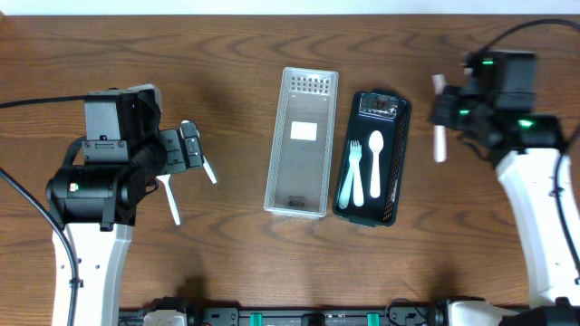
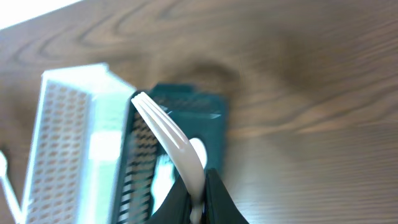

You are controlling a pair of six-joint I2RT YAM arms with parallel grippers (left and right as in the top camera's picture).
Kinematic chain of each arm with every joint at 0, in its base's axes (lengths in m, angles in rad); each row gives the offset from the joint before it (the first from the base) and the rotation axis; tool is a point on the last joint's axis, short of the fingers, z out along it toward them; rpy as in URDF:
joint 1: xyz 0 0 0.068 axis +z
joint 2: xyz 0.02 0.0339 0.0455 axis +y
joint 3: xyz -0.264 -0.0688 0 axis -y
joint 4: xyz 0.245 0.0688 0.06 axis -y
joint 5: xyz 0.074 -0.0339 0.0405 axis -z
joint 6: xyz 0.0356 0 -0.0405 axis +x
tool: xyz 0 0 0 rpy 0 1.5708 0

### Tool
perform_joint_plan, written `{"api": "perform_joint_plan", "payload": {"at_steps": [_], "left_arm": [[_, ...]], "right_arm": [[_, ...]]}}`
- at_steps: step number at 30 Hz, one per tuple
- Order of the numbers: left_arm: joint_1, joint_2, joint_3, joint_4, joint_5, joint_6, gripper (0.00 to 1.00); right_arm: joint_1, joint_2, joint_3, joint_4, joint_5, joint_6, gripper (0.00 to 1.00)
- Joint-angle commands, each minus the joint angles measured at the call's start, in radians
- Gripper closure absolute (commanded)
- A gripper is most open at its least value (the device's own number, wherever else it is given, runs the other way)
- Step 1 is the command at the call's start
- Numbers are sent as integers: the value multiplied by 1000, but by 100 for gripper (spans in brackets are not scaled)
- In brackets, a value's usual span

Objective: Pack container
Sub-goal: 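Carry the fork into the dark green basket and release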

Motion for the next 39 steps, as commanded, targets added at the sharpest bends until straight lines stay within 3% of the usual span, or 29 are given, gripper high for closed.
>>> {"api": "perform_joint_plan", "payload": {"at_steps": [1, 6, 16, 17, 20, 24, 28, 32, 39], "left_arm": [[-1, 0, 17, 1, -8, 9, 2], [-1, 0, 17, 0, -8, 10, 2], [-1, 0, 17, -3, -8, 10, 2], [-1, 0, 17, -3, -8, 10, 2], [-1, 0, 17, -3, -8, 10, 2], [-1, 0, 17, -3, -8, 10, 2], [-1, 0, 17, -3, -8, 9, 2], [-1, 0, 17, -3, -8, 10, 2], [-1, 0, 17, -2, -8, 9, 2]], "right_arm": [[116, 47, 3, -8, 118, 123, 99], [233, 129, 2, -60, 286, 267, 99], [298, 336, 2, -92, 275, 360, 98], [297, 339, 2, -88, 268, 359, 93], [297, 330, 9, -71, 240, 328, 53], [296, 304, 60, -73, 237, 246, 43], [252, 253, 115, -94, 247, 240, 48], [142, 212, 121, -129, 316, 311, 79], [-10, 258, 119, -210, 304, 245, 97]]}}
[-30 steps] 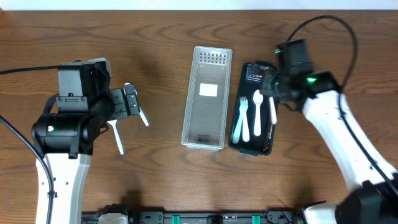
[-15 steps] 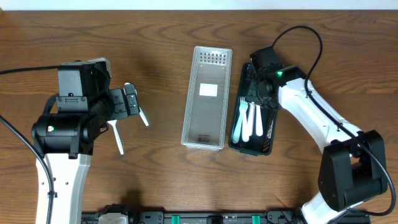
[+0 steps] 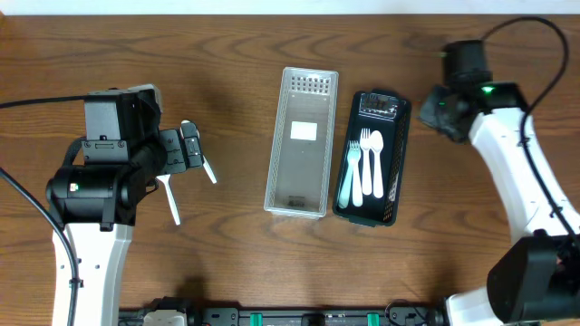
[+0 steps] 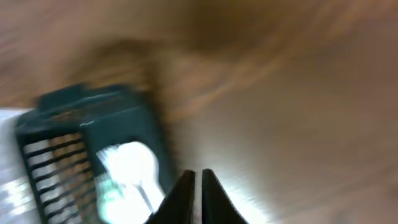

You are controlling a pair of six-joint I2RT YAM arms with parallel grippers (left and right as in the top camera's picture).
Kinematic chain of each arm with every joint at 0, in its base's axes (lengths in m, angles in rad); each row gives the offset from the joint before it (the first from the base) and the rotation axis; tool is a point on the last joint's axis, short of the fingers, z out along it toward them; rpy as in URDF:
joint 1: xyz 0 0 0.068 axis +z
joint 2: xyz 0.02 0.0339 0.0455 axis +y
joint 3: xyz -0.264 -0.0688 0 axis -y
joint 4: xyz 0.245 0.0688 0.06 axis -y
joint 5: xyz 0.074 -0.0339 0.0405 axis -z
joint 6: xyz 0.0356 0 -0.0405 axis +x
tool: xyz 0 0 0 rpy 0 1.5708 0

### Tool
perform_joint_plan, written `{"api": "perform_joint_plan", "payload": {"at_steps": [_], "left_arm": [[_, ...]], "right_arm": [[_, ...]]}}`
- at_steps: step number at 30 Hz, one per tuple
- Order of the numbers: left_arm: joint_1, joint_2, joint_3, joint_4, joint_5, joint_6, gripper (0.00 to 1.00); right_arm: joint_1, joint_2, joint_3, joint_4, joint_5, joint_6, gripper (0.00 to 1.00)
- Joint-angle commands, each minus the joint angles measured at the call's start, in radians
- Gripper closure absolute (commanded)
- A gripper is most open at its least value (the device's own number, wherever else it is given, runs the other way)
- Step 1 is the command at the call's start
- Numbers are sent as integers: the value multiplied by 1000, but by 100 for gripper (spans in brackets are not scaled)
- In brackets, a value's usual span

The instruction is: Pack container

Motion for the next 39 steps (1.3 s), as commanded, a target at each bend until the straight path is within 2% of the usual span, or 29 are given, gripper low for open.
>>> {"api": "perform_joint_plan", "payload": {"at_steps": [1, 14, 17, 19, 25, 39], "left_arm": [[-1, 0, 17, -2, -8, 9, 2], [-1, 0, 17, -2, -8, 9, 2], [-1, 0, 17, -2, -8, 9, 2], [-1, 0, 17, -2, -8, 9, 2], [-1, 0, 17, -2, -8, 9, 2], [-1, 0, 17, -2, -8, 9, 2]], "right_arm": [[-27, 52, 5, -31, 5, -56, 97], [-18, 220, 5, 9, -90, -117, 94], [-18, 228, 5, 45, -171, -188, 93], [-18, 232, 5, 81, -265, -249, 89], [-18, 232, 5, 130, -350, -308, 87], [-18, 232, 5, 154, -369, -359, 86]]}}
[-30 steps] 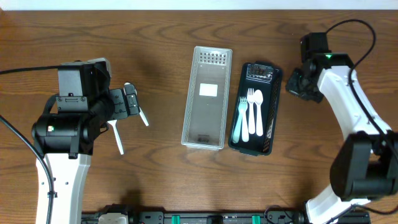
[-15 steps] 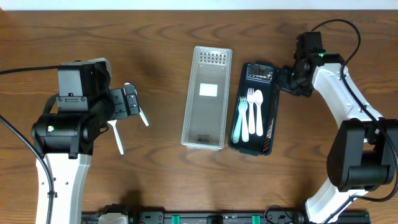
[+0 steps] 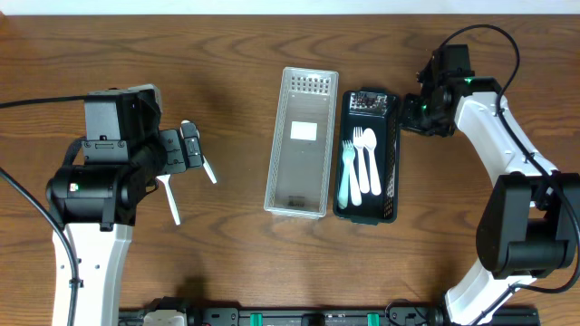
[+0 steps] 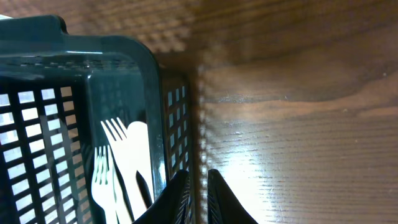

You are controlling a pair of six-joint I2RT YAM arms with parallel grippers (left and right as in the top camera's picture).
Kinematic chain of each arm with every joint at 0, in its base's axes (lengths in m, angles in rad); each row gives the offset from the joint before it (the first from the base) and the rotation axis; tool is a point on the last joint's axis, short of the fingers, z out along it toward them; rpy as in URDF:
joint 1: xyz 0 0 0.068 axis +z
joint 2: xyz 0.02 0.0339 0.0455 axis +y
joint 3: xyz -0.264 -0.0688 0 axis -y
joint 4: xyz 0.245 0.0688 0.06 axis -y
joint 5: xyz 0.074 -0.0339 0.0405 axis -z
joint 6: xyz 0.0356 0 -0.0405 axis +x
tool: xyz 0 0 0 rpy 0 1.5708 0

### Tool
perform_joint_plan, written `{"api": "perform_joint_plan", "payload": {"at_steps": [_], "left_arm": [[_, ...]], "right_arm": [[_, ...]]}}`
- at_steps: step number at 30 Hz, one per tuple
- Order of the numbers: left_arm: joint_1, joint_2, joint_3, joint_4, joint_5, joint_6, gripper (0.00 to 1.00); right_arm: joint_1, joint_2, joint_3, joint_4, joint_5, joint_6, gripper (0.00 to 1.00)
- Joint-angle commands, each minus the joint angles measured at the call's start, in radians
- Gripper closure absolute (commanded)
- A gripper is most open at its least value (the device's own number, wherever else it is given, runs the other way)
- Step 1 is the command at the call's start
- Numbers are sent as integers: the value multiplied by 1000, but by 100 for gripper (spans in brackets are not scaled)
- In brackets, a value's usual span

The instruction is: Pack container

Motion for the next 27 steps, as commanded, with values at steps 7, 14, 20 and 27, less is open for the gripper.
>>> {"api": "perform_joint_plan", "payload": {"at_steps": [7, 14, 20, 27], "left_arm": [[-2, -8, 19, -11, -3, 9, 2], [-1, -7, 174, -13, -19, -47, 2], [-1, 155, 220, -10, -87, -181, 2], [-1, 473, 220, 59, 14, -253, 2]], "right_arm": [[-10, 11, 5, -14, 153, 10, 20], [-50, 11, 5, -107, 217, -66, 1], [-73, -10, 7, -133, 323, -92, 1], [-101, -59, 9, -120, 320, -111, 1]]}}
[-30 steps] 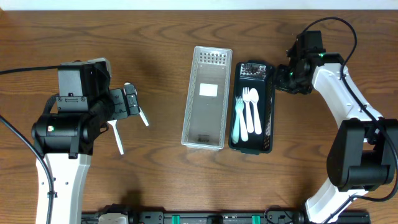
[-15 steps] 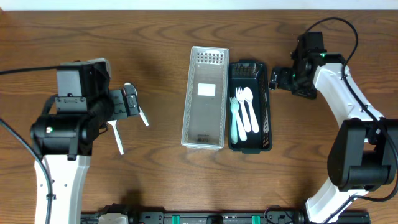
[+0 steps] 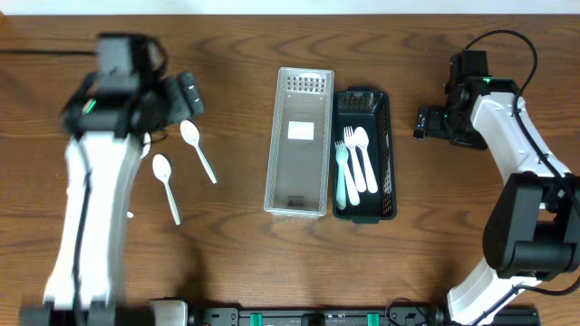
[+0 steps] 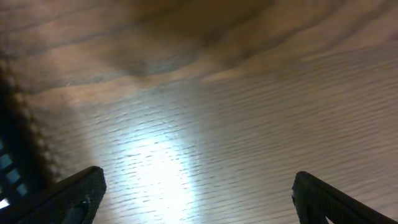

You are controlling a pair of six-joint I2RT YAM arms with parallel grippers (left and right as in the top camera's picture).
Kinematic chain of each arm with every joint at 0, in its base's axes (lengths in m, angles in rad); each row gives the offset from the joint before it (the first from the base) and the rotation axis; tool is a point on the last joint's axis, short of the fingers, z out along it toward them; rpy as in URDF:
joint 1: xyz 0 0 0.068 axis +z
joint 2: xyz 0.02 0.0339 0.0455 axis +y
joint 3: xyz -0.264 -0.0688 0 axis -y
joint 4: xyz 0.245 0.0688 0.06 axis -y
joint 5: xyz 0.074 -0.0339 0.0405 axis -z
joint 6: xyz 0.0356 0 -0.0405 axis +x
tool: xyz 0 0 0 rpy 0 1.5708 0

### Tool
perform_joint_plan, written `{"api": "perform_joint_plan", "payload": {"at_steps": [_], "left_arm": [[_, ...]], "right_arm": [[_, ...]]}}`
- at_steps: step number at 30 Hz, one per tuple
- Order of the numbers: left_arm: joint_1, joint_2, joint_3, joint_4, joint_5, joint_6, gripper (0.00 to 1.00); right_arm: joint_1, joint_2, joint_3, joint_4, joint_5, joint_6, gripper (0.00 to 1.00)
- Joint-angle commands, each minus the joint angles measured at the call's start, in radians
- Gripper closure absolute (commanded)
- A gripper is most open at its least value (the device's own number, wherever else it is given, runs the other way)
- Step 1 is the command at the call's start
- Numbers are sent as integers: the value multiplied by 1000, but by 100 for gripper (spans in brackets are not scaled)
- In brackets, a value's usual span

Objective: Pack container
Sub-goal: 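Move left gripper over a white spoon and grasp it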

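The dark green basket (image 3: 389,154) lies right beside the clear container (image 3: 299,172) at the table's middle. In the basket lie a pale green fork (image 3: 340,172), a white fork (image 3: 350,167) and a white spoon (image 3: 362,158). My right gripper (image 3: 422,122) hovers over bare wood right of the basket. In the wrist view the right gripper (image 4: 196,186) is open wide with nothing between its fingers (image 4: 84,186). Two white spoons (image 3: 198,149) (image 3: 165,186) lie on the wood at the left. My left gripper (image 3: 187,94) is just beyond them, its jaws unclear.
The clear container holds only a white label on its floor. A dark blurred edge (image 4: 15,130) of the basket shows at the left of the right wrist view. Black cables run off the far left and far right of the table.
My right gripper was shut against the basket's right wall; now it is open and off to the right. The basket sits slightly closer to the clear container. The left arm has moved toward the table's far side, uncovering both spoons.
My right gripper first held a white fork to the right of the tilted basket, which held a fork and a spoon. Then the fork lay in the basket and the gripper was shut and empty. Later it touched the basket's wall; now the basket lies straight beside the container.
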Motion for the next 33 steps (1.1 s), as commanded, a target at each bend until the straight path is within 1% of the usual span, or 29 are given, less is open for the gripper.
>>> {"api": "perform_joint_plan", "payload": {"at_steps": [1, 3, 7, 11, 14, 20, 28, 33], "left_arm": [[-1, 139, -9, 37, 76, -79, 2], [0, 208, -9, 63, 77, -139, 2], [4, 304, -10, 74, 79, -310, 2], [4, 374, -18, 69, 107, -338, 2], [4, 420, -24, 58, 108, -326, 2], [5, 472, -32, 58, 106, -212, 2], [13, 485, -58, 72, 102, -209, 2], [23, 485, -113, 130, 102, -208, 2]], "right_arm": [[-18, -55, 9, 6, 24, -23, 1], [-23, -62, 9, 6, 24, -26, 1], [-45, -64, 9, 4, 23, -26, 1], [-64, -64, 9, 5, 5, -26, 1], [-64, -64, 9, 5, 5, -26, 1], [-75, -64, 9, 0, 5, -26, 1], [-101, -64, 9, -1, -3, -26, 1], [-101, -64, 9, -6, -3, -26, 1]]}}
